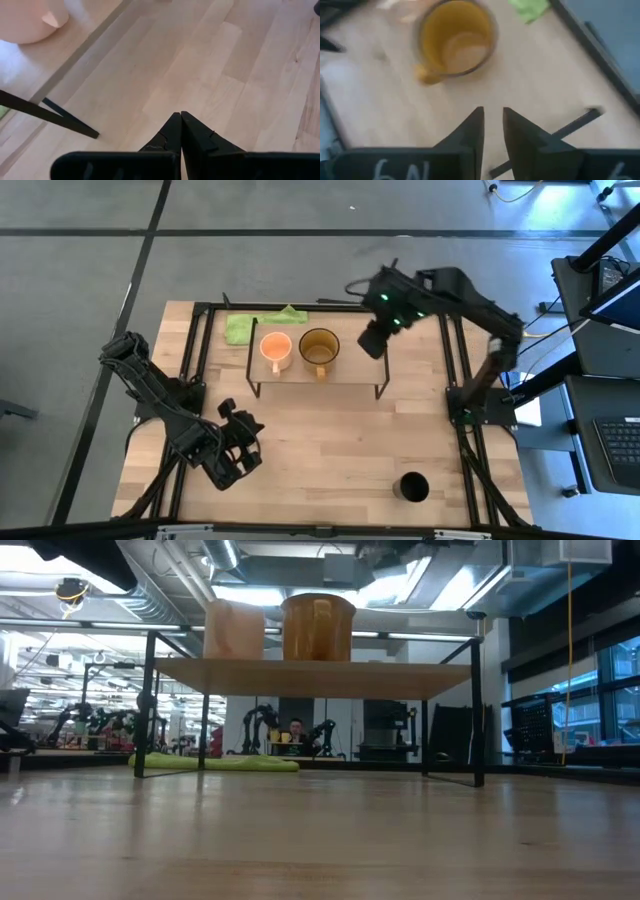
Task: Stack small to large cups/mugs on shelf
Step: Put the black cup on the shelf
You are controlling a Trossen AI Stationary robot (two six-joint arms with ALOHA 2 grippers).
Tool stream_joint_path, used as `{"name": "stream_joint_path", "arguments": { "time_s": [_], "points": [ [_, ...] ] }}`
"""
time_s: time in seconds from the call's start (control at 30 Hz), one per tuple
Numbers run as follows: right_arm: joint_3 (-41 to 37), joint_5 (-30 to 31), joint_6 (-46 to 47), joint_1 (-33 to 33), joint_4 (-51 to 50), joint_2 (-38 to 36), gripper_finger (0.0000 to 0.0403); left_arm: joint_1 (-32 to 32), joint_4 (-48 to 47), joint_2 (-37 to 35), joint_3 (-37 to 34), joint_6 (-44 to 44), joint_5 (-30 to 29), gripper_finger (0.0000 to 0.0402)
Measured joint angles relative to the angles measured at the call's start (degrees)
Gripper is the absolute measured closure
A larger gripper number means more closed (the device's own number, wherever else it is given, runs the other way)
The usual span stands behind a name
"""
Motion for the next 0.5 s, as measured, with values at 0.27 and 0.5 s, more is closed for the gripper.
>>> {"name": "stream_joint_path", "arguments": {
  "time_s": [0.27, 0.5],
  "points": [
    [-23.89, -3.56, 22.24, 15.59, -0.51, -11.57, 0.0329, 0.0, 0.24, 0.0, 0.0, 1.06, -1.08, 0.0401],
    [-42.65, -3.96, 46.11, 31.98, 4.06, -19.88, 0.0329, 0.0, 0.79, 0.0, 0.0, 2.82, -0.66, 0.0401]
  ]
}}
